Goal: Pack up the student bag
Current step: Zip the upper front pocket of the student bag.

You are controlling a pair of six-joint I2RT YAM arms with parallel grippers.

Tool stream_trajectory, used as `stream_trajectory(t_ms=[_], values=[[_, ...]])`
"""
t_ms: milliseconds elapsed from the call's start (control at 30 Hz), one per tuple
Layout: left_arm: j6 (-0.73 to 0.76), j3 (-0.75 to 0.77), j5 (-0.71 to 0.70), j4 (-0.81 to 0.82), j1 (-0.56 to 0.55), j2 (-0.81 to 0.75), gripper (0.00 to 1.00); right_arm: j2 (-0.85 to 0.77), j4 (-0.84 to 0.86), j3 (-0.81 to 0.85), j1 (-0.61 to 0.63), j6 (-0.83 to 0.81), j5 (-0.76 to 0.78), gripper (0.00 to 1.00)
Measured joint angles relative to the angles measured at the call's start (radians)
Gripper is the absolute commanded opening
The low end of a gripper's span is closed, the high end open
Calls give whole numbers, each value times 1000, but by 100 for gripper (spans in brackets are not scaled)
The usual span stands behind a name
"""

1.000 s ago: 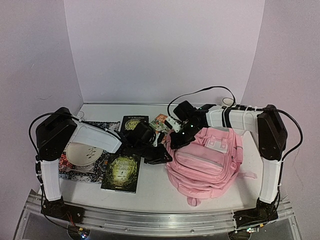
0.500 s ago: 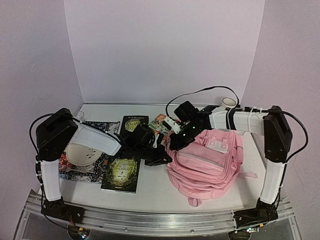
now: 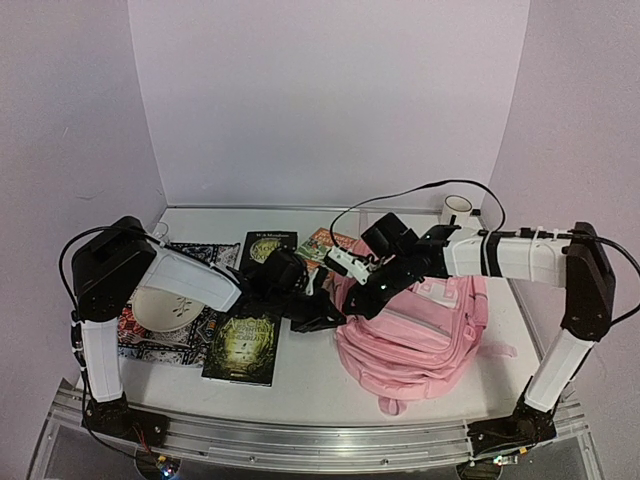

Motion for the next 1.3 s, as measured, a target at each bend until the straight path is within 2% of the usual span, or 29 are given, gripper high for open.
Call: stream_trajectory(t_ms=[267, 700, 800, 933, 1000, 1033, 1100, 1200, 1300], values=[[-1, 0, 33, -2, 45, -3, 0, -54, 4, -84, 39, -83, -13, 0], [79, 2, 140, -5, 146, -6, 0, -171, 41, -195, 59, -169, 13, 0], [131, 43, 133, -69, 171, 7, 0, -177, 38, -198, 62, -175, 21, 0], [240, 175, 70, -220, 183, 44, 0, -175, 34, -197, 67, -186, 39, 0], [287, 232, 27, -284, 185, 57, 6, -167, 25, -186, 71, -191, 45, 0], [311, 260, 6, -315, 186, 65, 14, -158, 20, -174, 74, -194, 48, 0], [347, 300, -31, -362, 186, 77, 24, -137, 16, -147, 81, -197, 52, 0], [363, 318, -107, -376, 197, 77, 40, -106, 3, -114, 92, -195, 47, 0], [348, 308, -170, -375, 226, 60, 53, -86, -16, -96, 107, -194, 43, 0]])
